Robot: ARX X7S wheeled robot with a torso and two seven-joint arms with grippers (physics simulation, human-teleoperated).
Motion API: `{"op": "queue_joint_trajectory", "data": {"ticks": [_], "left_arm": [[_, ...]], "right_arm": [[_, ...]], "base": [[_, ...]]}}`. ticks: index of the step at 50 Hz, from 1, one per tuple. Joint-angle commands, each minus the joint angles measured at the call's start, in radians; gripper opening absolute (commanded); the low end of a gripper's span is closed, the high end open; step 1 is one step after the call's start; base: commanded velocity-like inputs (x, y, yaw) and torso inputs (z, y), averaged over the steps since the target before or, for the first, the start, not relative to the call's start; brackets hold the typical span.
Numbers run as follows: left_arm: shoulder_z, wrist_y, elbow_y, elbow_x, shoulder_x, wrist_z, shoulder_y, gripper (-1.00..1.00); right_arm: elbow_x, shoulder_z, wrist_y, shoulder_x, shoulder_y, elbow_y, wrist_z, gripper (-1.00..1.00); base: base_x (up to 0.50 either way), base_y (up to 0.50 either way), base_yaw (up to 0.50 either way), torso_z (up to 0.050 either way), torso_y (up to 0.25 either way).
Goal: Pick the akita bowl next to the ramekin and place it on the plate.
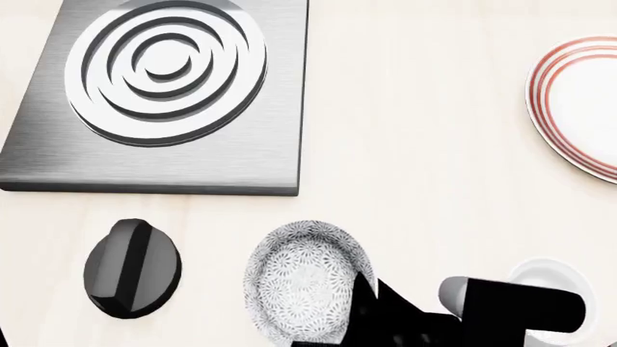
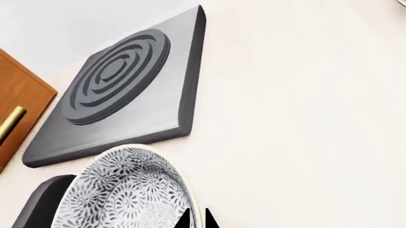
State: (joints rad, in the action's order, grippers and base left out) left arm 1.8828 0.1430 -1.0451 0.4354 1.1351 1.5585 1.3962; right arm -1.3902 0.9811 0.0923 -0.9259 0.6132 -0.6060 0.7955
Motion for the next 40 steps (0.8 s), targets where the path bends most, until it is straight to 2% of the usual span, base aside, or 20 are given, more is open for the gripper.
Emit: {"op": "queue_joint_trajectory", "data": {"ticks": [1,40], "left_arm": [[0.007,0.0,-0.001,0.003,-0.002,0.003,0.011,1.0],[-0.001,-0.007,-0.001,0.001,-0.006,0.004,0.003,1.0]], "right_arm": [[-0.029,-0.032,-0.035,-0.029,0.062,-0.07,0.045,-1.0],[-0.315,-0.111,-0.122,0.011,0.278,0.075,0.027,-1.0]], "base": [[0.0,0.0,0.0,0.0,0.0],[0.0,0.0,0.0,0.0,0.0]]}}
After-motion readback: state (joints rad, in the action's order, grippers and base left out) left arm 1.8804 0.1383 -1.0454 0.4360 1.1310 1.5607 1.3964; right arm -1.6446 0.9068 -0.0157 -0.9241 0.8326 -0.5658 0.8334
